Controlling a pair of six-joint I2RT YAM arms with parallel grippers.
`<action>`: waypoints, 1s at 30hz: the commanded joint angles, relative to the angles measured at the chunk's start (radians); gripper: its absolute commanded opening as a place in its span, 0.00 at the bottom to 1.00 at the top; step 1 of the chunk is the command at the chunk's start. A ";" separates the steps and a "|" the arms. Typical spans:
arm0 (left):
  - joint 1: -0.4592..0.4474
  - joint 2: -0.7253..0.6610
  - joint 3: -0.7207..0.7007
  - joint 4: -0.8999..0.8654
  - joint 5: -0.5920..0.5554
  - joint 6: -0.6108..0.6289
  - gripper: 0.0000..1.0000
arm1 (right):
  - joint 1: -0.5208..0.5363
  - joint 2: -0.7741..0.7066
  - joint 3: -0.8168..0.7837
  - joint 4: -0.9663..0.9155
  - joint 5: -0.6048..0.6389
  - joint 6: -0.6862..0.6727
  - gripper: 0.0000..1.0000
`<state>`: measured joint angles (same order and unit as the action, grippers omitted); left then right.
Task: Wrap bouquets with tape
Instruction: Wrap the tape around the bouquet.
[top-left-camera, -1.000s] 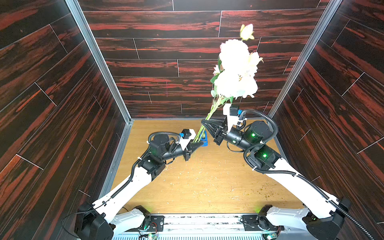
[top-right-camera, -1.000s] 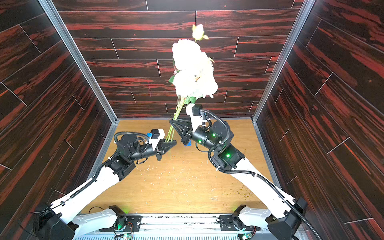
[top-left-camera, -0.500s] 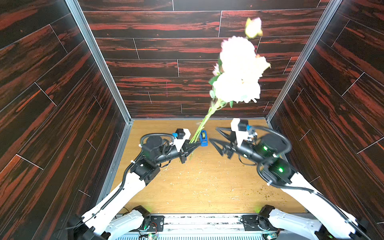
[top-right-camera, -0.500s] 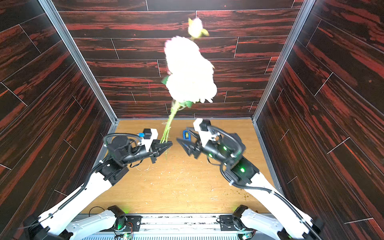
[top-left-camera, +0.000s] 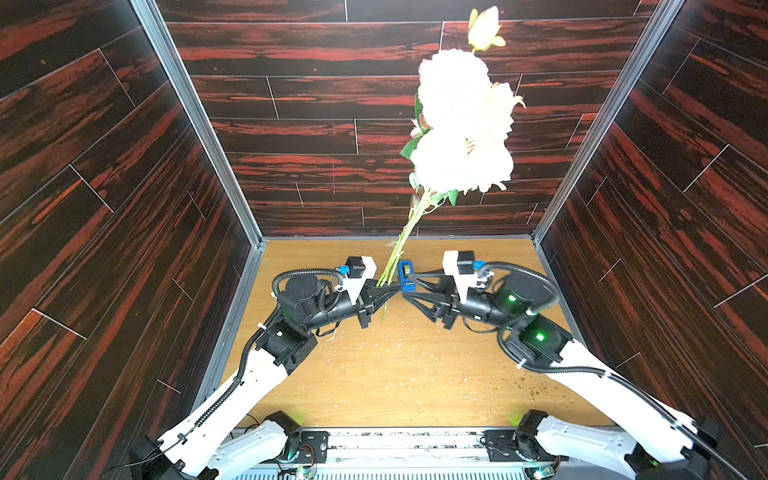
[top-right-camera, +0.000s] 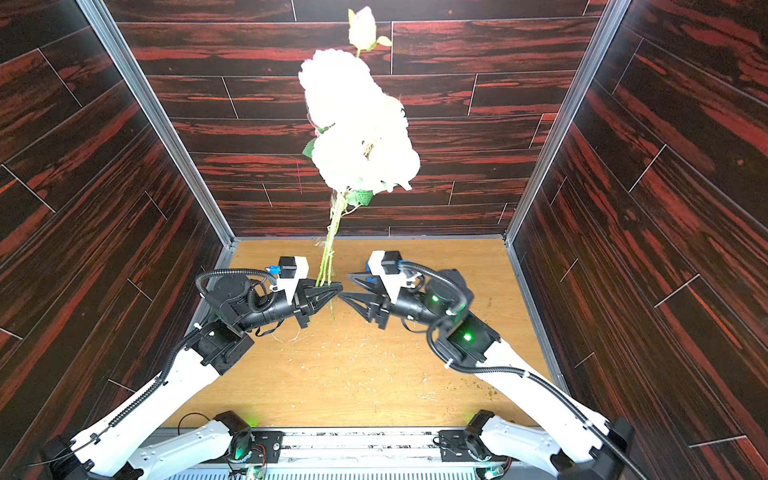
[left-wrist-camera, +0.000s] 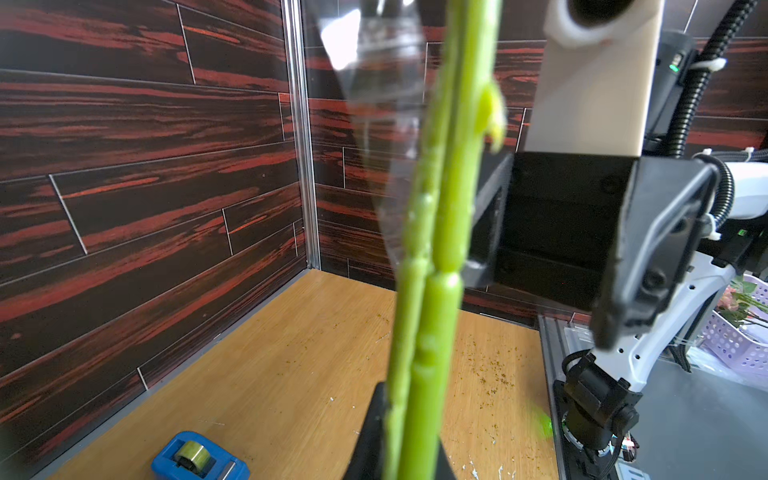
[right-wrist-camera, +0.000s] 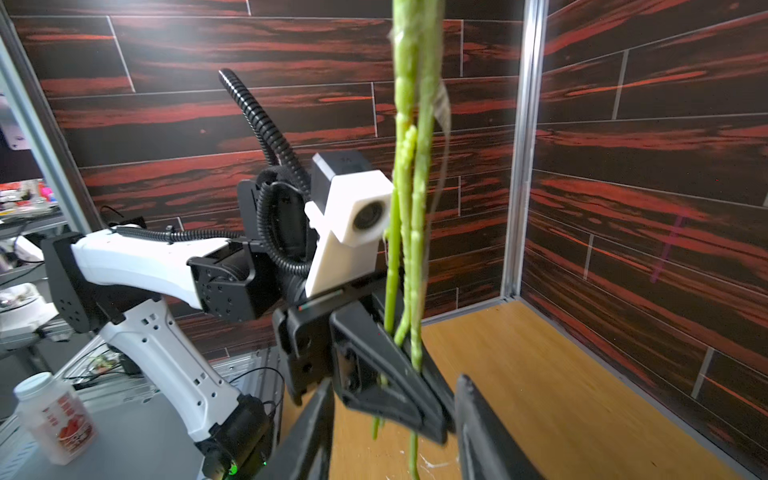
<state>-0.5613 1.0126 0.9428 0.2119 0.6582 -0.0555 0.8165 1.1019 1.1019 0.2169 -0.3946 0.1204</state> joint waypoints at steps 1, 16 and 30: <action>-0.005 -0.021 0.003 0.040 0.016 -0.012 0.00 | 0.005 0.033 0.045 0.072 -0.021 0.010 0.44; -0.005 -0.043 -0.012 0.049 0.024 -0.022 0.00 | 0.004 0.111 0.124 0.029 -0.011 0.015 0.24; -0.009 -0.043 -0.017 0.059 0.027 -0.032 0.00 | 0.004 0.111 0.150 -0.020 0.015 -0.020 0.00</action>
<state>-0.5674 0.9939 0.9314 0.2337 0.6746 -0.0830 0.8185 1.2064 1.2201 0.2176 -0.4049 0.1219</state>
